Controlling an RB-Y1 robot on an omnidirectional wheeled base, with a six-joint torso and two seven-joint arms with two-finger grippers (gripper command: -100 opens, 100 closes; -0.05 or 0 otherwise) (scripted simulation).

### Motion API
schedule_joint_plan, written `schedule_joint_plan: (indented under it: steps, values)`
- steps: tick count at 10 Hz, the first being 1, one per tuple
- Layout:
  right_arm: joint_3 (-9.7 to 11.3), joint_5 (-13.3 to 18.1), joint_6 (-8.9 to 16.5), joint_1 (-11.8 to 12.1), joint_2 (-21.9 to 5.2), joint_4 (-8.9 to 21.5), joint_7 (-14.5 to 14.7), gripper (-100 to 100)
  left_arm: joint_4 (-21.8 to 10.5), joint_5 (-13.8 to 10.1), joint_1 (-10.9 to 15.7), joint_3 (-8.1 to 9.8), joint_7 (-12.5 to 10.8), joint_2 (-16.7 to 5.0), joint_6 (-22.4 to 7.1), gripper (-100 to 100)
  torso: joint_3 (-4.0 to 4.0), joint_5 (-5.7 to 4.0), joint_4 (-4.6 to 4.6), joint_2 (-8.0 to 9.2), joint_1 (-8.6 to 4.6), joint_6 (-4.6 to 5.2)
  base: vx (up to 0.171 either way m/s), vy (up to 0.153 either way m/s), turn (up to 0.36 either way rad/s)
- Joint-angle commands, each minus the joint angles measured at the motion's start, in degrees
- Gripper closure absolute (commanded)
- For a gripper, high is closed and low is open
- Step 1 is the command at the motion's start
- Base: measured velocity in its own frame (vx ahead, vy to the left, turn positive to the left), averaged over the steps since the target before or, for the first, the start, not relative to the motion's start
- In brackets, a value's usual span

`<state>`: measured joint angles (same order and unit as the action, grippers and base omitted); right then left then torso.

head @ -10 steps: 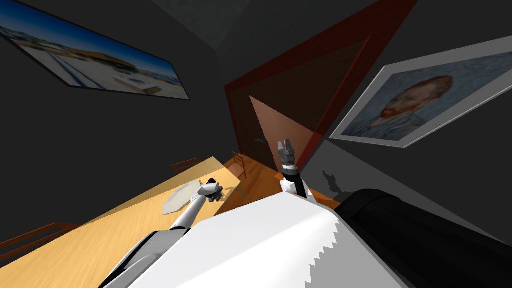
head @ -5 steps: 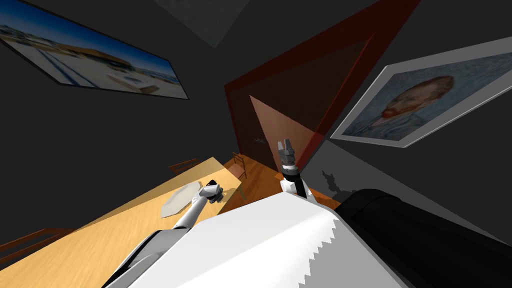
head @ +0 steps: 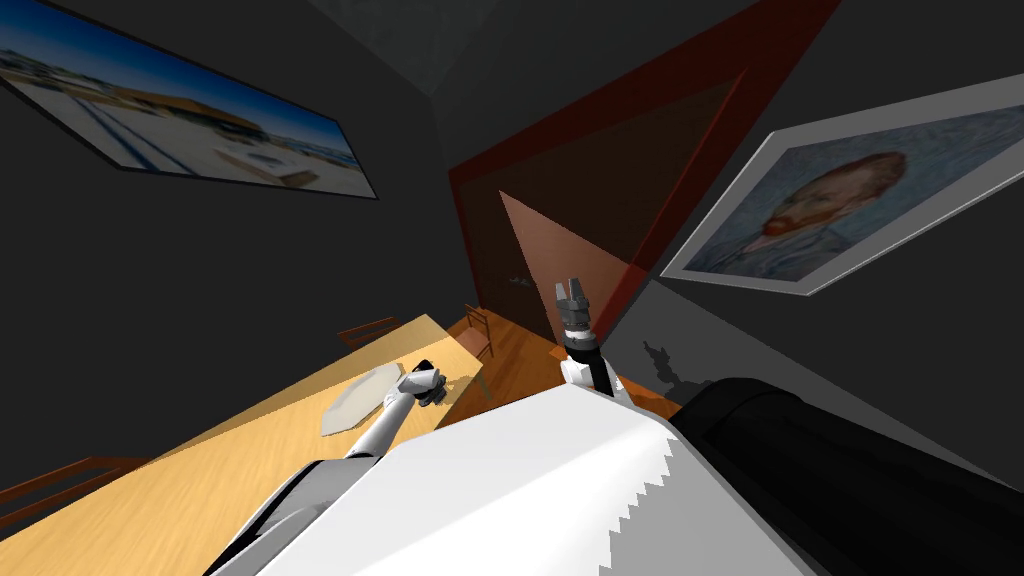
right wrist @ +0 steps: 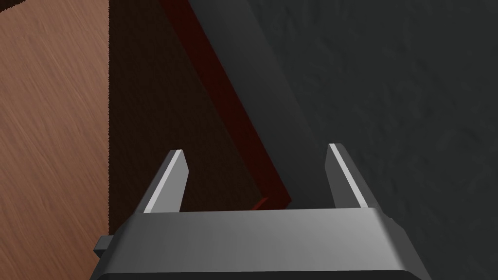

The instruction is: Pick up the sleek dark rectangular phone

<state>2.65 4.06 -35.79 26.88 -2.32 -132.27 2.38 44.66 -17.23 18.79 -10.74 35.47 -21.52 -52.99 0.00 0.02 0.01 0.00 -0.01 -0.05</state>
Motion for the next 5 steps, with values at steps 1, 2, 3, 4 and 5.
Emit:
schedule_joint_plan:
  steps: [1,2,3,4,5]
  values:
    - [0.00,0.00,0.00,0.00,0.00,0.00,0.00,0,1.73,-0.42,0.06,0.05,0.22,-0.58,-1.59,100,0.00,0.00,0.00,0.00,0.00,0.00,-0.026,-0.028,0.038]
    - [0.00,0.00,0.00,0.00,0.00,0.00,0.00,0,2.37,-0.78,0.37,0.10,0.52,-0.97,-2.49,100,0.05,-0.02,0.02,0.08,-0.09,-0.01,-0.041,-0.040,0.066]
    - [0.00,0.00,0.00,0.00,0.00,0.00,0.00,0,3.33,-1.31,0.84,0.18,0.97,-1.57,-3.84,100,0.09,-0.05,0.04,0.14,-0.15,-0.02,-0.051,-0.053,0.057]
    - [0.00,0.00,0.00,0.00,0.01,0.00,0.00,0,2.84,-1.01,0.59,0.15,0.67,-1.26,-2.96,100,0.11,-0.05,0.04,0.20,-0.21,-0.01,-0.024,-0.026,0.014]
    - [0.00,0.00,0.00,0.00,0.00,0.00,0.00,0,2.92,-1.06,0.63,0.16,0.74,-1.31,-3.19,0,0.08,-0.03,0.02,0.13,-0.14,0.00,0.000,0.000,0.000]
